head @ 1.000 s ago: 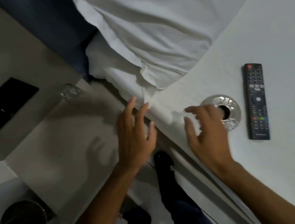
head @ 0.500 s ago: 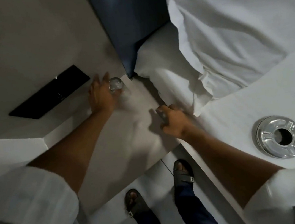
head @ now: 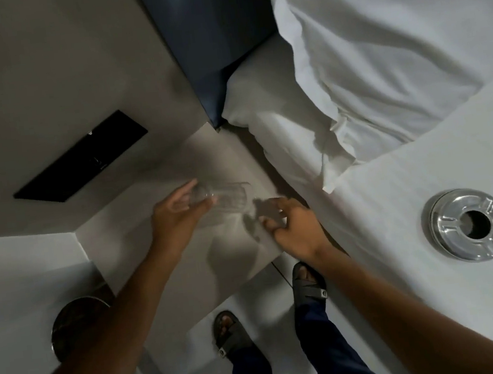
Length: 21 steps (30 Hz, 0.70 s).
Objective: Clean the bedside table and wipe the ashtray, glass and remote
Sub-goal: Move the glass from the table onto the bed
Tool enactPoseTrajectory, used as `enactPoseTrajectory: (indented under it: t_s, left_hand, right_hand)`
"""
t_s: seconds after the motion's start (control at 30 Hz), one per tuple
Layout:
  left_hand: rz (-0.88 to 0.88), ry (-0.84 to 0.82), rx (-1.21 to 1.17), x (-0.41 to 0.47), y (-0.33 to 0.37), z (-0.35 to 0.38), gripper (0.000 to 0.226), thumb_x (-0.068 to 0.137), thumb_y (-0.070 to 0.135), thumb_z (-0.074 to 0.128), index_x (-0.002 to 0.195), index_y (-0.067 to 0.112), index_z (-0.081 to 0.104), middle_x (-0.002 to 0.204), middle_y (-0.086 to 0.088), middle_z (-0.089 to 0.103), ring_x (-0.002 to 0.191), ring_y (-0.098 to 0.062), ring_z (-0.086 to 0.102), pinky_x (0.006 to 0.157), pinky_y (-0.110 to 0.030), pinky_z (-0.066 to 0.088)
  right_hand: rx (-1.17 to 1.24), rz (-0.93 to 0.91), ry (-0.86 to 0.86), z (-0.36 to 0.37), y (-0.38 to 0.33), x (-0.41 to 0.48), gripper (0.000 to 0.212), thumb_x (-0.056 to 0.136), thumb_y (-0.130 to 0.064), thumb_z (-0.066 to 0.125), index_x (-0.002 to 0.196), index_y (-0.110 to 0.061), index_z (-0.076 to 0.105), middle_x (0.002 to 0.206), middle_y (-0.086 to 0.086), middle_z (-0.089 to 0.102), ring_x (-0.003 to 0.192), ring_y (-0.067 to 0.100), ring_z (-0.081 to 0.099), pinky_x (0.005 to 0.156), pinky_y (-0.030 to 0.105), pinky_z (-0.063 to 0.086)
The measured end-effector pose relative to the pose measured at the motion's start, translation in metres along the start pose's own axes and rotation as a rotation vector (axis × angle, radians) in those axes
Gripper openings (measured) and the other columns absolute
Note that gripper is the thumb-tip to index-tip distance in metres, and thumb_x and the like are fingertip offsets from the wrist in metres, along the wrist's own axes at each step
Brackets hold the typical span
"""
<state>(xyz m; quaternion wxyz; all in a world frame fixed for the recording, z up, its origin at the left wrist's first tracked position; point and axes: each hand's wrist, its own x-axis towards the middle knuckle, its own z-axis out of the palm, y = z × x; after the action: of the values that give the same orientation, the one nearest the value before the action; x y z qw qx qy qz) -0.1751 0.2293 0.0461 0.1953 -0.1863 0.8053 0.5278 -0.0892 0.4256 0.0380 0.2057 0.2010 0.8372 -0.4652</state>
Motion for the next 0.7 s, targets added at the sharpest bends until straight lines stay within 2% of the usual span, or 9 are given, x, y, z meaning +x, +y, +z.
enactPoseTrajectory:
  t_s: [0.07,0.17,0.3,0.37,0.5,0.6,0.7]
  left_hand:
    - [-0.046,-0.019,-0.146,-0.037,-0.001,-0.006,0.049,0.067,0.017,0.086,0.109,0.033,0.069,0.099,0.006,0.074,0.085,0.002,0.071,0.077,-0.017,0.054]
    - [-0.116,-0.040,-0.284,-0.081,0.005,-0.005,0.051,0.070,0.014,0.081,0.115,0.031,0.065,0.104,0.000,0.076,0.092,-0.012,0.074,0.078,-0.023,0.058]
    - [-0.168,-0.122,-0.442,-0.116,0.023,0.016,0.057,0.066,0.021,0.078,0.120,0.021,0.062,0.112,-0.009,0.074,0.103,-0.020,0.071,0.081,-0.027,0.059]
    - [-0.125,-0.192,-0.401,-0.130,0.032,0.040,0.055,0.064,0.025,0.078,0.116,0.021,0.062,0.109,-0.009,0.074,0.101,-0.020,0.072,0.082,-0.030,0.059]
    - [0.073,-0.278,-0.166,-0.149,0.055,0.110,0.049,0.063,0.023,0.089,0.102,0.027,0.060,0.096,0.005,0.072,0.086,-0.008,0.069,0.076,-0.020,0.055]
    - [0.168,-0.332,-0.065,-0.150,0.070,0.167,0.057,0.065,0.032,0.088,0.111,0.027,0.055,0.099,0.011,0.063,0.090,-0.010,0.064,0.081,-0.034,0.057]
    - [0.322,-0.304,0.071,-0.146,0.088,0.213,0.057,0.072,0.036,0.081,0.121,0.032,0.051,0.107,0.007,0.061,0.099,-0.012,0.060,0.087,-0.038,0.054]
  right_hand:
    - [0.153,0.057,-0.001,-0.001,-0.004,-0.019,0.052,0.090,-0.042,0.061,0.137,-0.022,0.050,0.133,0.002,0.057,0.119,0.018,0.056,0.099,0.033,0.048]
    - [0.321,0.080,0.012,-0.012,-0.014,-0.046,0.049,0.087,-0.039,0.066,0.132,-0.027,0.051,0.116,-0.005,0.063,0.105,0.011,0.061,0.093,0.032,0.053]
    - [0.421,0.064,0.224,-0.053,-0.019,-0.069,0.031,0.085,-0.023,0.071,0.114,-0.025,0.062,0.089,-0.002,0.067,0.085,0.009,0.066,0.081,0.027,0.054]
    - [0.378,0.044,0.352,-0.083,-0.017,-0.080,0.027,0.084,-0.020,0.072,0.109,-0.024,0.064,0.084,-0.004,0.067,0.081,0.008,0.066,0.075,0.024,0.054]
    - [0.206,-0.001,0.597,-0.148,0.001,-0.098,0.030,0.084,-0.019,0.071,0.112,-0.023,0.065,0.094,-0.003,0.069,0.087,0.009,0.066,0.076,0.023,0.053]
    - [0.127,-0.005,0.689,-0.186,0.023,-0.098,0.031,0.084,-0.019,0.067,0.115,-0.023,0.064,0.102,0.003,0.069,0.094,0.015,0.067,0.083,0.029,0.053]
    - [0.067,0.035,0.751,-0.215,0.048,-0.090,0.032,0.086,-0.021,0.064,0.117,-0.022,0.063,0.107,0.006,0.068,0.098,0.018,0.065,0.085,0.023,0.047]
